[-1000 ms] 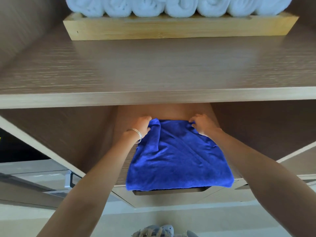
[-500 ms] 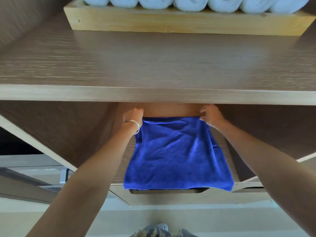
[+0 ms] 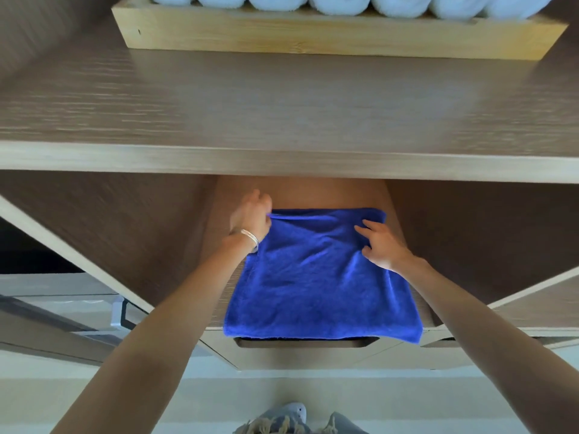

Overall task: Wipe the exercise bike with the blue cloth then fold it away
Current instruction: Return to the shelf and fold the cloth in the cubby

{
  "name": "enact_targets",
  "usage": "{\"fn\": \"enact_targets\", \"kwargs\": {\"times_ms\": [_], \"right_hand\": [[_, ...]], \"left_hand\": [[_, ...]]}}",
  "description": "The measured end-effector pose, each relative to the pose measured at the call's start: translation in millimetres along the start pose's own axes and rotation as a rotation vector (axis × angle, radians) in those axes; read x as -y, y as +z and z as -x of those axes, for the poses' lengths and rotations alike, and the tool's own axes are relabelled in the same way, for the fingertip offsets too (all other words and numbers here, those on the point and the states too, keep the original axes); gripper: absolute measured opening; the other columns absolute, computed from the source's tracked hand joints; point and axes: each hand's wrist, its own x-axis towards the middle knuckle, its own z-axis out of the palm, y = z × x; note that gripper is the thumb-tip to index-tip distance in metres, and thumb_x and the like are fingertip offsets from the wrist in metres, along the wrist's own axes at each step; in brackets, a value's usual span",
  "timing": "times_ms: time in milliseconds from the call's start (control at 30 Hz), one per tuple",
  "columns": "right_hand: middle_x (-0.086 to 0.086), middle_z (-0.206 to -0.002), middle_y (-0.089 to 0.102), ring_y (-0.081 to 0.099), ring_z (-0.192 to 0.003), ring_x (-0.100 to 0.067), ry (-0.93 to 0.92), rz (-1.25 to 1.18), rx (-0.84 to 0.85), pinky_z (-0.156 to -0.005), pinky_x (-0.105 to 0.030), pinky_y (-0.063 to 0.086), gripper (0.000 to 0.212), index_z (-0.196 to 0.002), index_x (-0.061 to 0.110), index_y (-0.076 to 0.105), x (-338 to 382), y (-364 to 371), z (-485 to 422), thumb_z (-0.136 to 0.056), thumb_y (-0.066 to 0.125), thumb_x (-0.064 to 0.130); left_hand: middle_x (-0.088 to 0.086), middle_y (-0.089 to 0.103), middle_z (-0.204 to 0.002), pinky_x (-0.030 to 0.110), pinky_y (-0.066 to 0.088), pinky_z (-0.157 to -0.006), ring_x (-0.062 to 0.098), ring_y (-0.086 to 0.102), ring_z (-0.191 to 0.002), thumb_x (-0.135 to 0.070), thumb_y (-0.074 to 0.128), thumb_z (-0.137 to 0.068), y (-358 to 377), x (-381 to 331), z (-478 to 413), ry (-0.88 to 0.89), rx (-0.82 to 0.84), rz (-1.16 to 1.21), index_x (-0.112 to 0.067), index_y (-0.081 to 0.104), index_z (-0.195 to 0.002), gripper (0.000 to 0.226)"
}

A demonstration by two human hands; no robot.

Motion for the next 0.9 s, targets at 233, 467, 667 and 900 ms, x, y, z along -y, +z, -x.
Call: {"fn": "enact_targets", "kwargs": {"times_ms": [233,467,667,900], "right_hand": [[-0.012,-0.154,0.02,0.014,-0.143,-0.026,0.0,-0.108,-0.129,-0.113,-0.032,0.023,0.058,-0.143,0.011,0.035,-8,9,4,-0.088,0.055,0.011],[-0.016,-0.124,0.051,0.058,-0.1,-0.034,0.045,-0.137,-0.326,-0.084,-0.038,0.048,0.036,-0.116,0.001,0.057,-28,7,8,-0.085,0.043,-0.013],[-0.019,-0.1,0.067,0.062,-0.089,-0.038,0.2,-0.102,-0.249,-0.074,-0.039,0.051,0.017,-0.091,0.001,0.066,-22,-9,-6,-0.088,0.05,0.005],[-0.021,-0.104,0.065,0.062,-0.095,-0.04,0.235,0.098,-0.178,-0.066,-0.035,0.042,0.022,-0.098,0.003,0.061,-15,-23,-12,-0.09,0.041,0.003]], "left_hand": [[0.002,0.033,-0.147,0.039,0.027,-0.112,0.027,0.025,-0.136,-0.05,0.064,-0.08,34,10,19,0.057,0.294,0.083,-0.027,0.039,-0.138,0.067],[0.008,-0.006,-0.159,0.047,0.001,-0.118,0.031,-0.01,-0.146,-0.06,0.052,-0.083,25,3,13,0.033,0.365,-0.192,-0.025,0.008,-0.149,0.086],[0.005,-0.018,-0.157,0.049,-0.005,-0.118,0.032,-0.018,-0.144,-0.071,0.051,-0.075,41,-19,44,0.139,0.562,-0.075,-0.036,-0.003,-0.147,0.097],[-0.001,-0.022,-0.156,0.044,-0.01,-0.117,0.026,-0.026,-0.142,-0.076,0.047,-0.073,40,-3,44,0.147,0.581,-0.085,-0.042,-0.008,-0.145,0.096]]}}
